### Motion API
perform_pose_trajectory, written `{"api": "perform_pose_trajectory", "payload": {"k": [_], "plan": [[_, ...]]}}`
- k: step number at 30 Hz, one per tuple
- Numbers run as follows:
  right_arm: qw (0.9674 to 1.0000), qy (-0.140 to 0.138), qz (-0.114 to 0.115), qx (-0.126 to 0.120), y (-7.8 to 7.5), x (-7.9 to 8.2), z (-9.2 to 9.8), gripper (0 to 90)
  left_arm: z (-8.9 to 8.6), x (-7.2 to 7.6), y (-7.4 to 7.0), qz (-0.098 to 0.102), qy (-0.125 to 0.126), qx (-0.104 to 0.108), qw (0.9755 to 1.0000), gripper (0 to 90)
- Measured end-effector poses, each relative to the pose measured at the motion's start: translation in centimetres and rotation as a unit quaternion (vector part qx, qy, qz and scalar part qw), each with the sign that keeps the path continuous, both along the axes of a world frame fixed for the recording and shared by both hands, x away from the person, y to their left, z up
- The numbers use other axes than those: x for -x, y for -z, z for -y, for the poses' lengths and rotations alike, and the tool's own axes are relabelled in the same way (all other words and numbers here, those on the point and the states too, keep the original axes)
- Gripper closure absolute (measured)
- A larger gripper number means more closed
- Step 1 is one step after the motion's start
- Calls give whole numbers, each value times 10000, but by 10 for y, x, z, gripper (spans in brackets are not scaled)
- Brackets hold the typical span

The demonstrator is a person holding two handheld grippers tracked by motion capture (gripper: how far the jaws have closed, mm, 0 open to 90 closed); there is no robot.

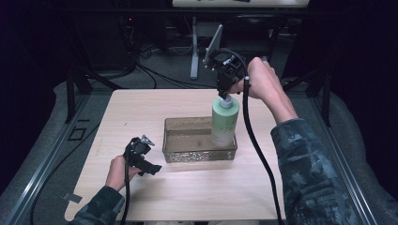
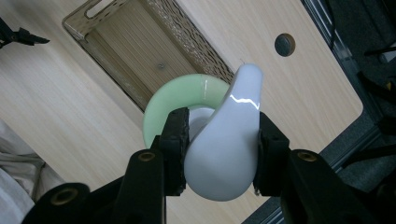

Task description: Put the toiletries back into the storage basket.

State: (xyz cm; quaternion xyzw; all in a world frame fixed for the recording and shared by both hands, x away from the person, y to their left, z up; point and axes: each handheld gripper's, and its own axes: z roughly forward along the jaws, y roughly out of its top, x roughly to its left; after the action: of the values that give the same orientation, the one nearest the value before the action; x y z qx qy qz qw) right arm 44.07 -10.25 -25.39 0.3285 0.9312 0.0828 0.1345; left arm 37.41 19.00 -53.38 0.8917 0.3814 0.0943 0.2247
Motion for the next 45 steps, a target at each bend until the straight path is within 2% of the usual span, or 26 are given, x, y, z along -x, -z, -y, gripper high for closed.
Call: {"api": "perform_pose_trajectory", "payload": {"k": [13, 26, 45], "plan": [[9999, 34, -97, -46, 14, -4, -1, 626, 1, 0, 0, 7, 16, -4, 10000, 15], [10000, 2, -53, -20, 19, -7, -2, 626, 1, 0, 1, 6, 13, 2, 10000, 15], [9999, -3, -173, -11, 35, -12, -3, 626, 2, 0, 1, -27, 44, -1, 10000, 16]]}}
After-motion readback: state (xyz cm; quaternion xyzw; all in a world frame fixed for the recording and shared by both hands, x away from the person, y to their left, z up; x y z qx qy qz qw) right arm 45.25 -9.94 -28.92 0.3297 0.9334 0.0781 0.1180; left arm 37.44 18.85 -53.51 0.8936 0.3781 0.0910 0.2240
